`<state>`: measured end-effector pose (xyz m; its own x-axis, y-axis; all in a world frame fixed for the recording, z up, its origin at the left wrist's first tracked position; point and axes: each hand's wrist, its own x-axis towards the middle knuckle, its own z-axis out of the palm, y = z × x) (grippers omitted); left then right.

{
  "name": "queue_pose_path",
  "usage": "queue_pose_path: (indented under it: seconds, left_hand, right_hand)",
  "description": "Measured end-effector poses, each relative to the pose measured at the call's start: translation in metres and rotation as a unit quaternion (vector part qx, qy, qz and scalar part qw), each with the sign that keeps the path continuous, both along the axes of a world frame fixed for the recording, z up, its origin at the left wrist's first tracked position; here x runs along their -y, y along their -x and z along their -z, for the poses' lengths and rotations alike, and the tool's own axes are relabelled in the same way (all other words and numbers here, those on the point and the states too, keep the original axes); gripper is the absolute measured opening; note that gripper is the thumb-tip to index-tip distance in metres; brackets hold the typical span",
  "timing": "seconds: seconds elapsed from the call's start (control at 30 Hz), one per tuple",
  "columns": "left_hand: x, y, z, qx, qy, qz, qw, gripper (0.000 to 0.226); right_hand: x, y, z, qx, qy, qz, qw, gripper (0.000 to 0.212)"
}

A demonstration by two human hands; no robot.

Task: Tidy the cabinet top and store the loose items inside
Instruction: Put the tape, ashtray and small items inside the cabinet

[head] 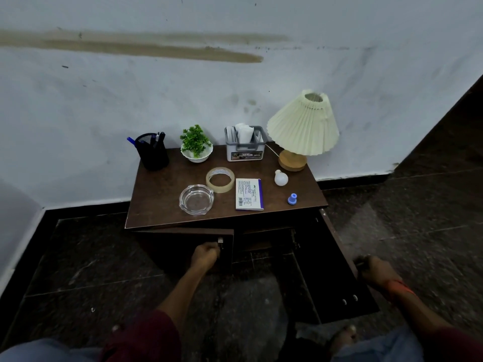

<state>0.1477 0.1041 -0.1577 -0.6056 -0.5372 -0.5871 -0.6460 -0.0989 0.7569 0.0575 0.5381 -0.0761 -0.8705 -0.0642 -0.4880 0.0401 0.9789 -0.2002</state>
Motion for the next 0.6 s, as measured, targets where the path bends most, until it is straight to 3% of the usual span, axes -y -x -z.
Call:
queue_pose_path:
  seconds: [0.13, 0.27, 0.43, 0.6]
  left_hand:
    - [0.017, -0.025, 0.055, -0.002, 0.025, 0.054, 0.998, 0.020]
    - [0.004, -0.064, 0.005, 0.006, 0.088, 0.097, 0.991, 0.025]
    - [0.020, -0.104, 0.008, 0.023, 0.136, 0.169, 0.976, 0.037]
    - [0.039, -0.131, -0.007, 0.047, 0.190, 0.262, 0.945, 0.030]
  right_hand:
    - [0.033, 0.026, -0.015, -0.079, 0.131, 0.093, 0.984, 0.024]
    - [0.048, 0.036, -0.003, -0.114, 0.196, 0.154, 0.962, 0.019]
    - [0.069, 0.039, 0.011, -0.150, 0.273, 0.197, 0.930, 0.018]
    - [0.076, 0.035, 0.019, -0.150, 0.297, 0.226, 0.916, 0.020]
